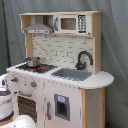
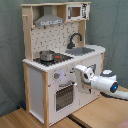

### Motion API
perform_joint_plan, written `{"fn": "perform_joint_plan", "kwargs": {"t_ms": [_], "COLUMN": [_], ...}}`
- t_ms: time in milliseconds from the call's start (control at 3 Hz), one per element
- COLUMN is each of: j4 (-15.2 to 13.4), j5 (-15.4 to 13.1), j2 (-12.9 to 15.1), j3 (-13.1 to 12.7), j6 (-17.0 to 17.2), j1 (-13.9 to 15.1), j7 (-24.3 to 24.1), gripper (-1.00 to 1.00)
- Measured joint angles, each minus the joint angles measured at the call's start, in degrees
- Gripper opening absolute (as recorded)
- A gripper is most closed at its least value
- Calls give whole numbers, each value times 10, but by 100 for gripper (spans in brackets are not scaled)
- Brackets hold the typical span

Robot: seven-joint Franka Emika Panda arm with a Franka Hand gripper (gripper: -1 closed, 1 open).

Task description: Play with the kitchen

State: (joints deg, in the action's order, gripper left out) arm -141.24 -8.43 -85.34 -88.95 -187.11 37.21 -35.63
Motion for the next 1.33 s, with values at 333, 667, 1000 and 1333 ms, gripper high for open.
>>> {"fn": "perform_joint_plan", "kwargs": {"t_ms": [333,667,1000,1333], "j4": [-1,-3,-18,-24], "j5": [0,0,0,-1], "j2": [-1,-5,-4,-8], "j3": [-24,-45,-57,-78], "j6": [13,26,41,28], "j1": [0,1,5,57], "j7": [-62,-120,-174,-186], "gripper": [100,100,100,100]}}
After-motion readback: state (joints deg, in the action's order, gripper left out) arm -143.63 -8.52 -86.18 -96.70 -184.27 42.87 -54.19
